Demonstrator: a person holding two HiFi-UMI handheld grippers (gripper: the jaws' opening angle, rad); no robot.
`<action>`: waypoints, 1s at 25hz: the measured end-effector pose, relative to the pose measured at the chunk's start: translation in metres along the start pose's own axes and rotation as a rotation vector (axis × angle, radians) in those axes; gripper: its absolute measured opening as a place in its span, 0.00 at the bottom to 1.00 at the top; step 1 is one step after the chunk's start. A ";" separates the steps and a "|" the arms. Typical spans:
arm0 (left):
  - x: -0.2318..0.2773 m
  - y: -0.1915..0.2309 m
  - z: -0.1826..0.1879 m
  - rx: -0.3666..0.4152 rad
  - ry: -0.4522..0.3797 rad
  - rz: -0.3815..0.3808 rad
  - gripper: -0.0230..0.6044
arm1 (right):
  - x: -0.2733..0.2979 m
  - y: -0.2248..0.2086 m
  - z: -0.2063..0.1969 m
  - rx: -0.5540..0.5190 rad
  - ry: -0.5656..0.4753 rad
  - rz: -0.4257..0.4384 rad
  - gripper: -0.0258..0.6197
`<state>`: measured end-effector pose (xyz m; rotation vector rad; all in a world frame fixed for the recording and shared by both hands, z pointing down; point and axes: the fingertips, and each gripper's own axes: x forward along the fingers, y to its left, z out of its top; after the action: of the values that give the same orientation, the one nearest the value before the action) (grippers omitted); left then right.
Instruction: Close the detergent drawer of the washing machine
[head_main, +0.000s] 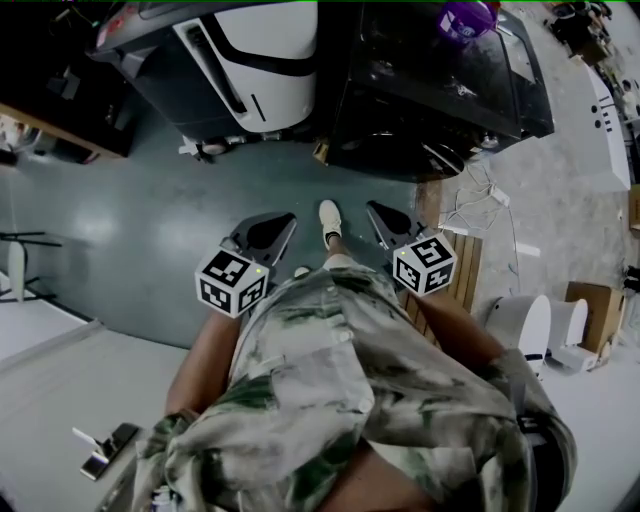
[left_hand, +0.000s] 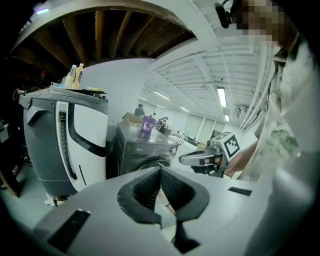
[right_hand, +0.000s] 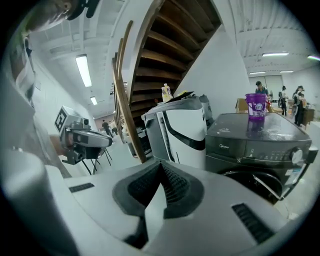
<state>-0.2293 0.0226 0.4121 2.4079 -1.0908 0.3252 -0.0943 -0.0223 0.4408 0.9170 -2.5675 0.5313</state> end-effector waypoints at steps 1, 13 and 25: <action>-0.004 -0.002 -0.002 -0.001 -0.002 0.003 0.08 | -0.003 0.007 -0.002 -0.005 0.002 0.009 0.07; -0.037 -0.014 -0.019 -0.007 -0.027 0.027 0.08 | -0.020 0.046 -0.013 -0.034 0.005 0.041 0.07; -0.058 -0.022 -0.036 -0.026 -0.035 0.049 0.08 | -0.030 0.070 -0.015 -0.065 0.001 0.057 0.07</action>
<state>-0.2520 0.0911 0.4132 2.3752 -1.1636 0.2842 -0.1159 0.0504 0.4246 0.8235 -2.6006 0.4616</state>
